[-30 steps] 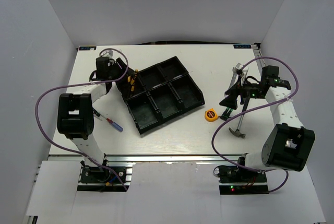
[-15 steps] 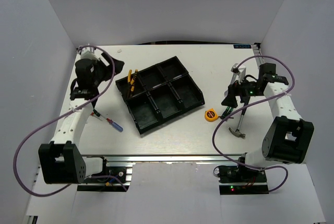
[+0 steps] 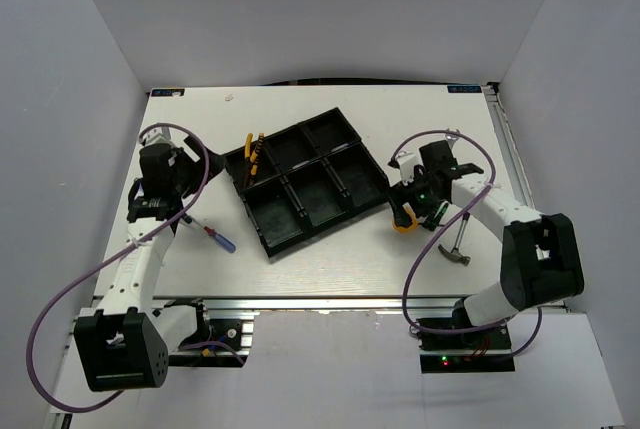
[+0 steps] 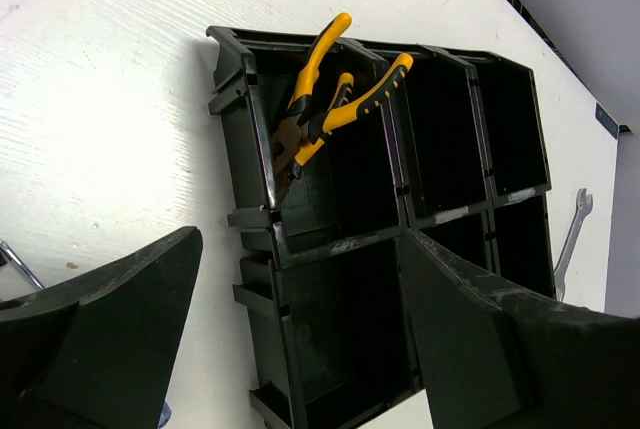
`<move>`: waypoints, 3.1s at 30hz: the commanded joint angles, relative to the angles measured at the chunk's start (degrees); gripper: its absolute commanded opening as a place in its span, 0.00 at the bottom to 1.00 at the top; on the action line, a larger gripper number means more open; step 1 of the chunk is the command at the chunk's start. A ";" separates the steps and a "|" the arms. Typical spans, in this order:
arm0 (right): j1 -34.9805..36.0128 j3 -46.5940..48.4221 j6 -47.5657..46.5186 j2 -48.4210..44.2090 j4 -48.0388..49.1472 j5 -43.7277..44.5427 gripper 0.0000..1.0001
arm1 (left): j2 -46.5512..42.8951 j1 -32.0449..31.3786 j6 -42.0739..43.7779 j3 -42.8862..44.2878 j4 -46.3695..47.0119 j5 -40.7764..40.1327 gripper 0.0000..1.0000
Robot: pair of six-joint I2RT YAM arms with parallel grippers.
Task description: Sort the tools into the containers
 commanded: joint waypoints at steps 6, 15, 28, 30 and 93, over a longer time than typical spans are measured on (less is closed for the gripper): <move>1.96 -3.04 10.05 1.79 8.85 10.32 0.89 | -2.68 0.54 -0.26 -0.43 -2.33 -1.51 0.91; 3.46 -5.15 13.83 3.82 10.43 6.09 0.89 | -2.94 0.54 -0.35 -0.25 -3.12 -1.68 0.91; 4.34 -8.41 14.01 5.76 13.08 8.57 0.50 | -3.73 0.71 -0.88 -1.13 -4.09 -2.30 0.91; 4.34 -8.58 13.22 4.53 12.81 6.54 0.40 | -3.73 0.62 -0.97 -1.31 -4.18 -2.30 0.90; 20.60 57.52 5.48 39.95 15.63 -11.02 0.89 | -4.09 1.94 -12.56 -2.98 -17.18 -3.88 0.84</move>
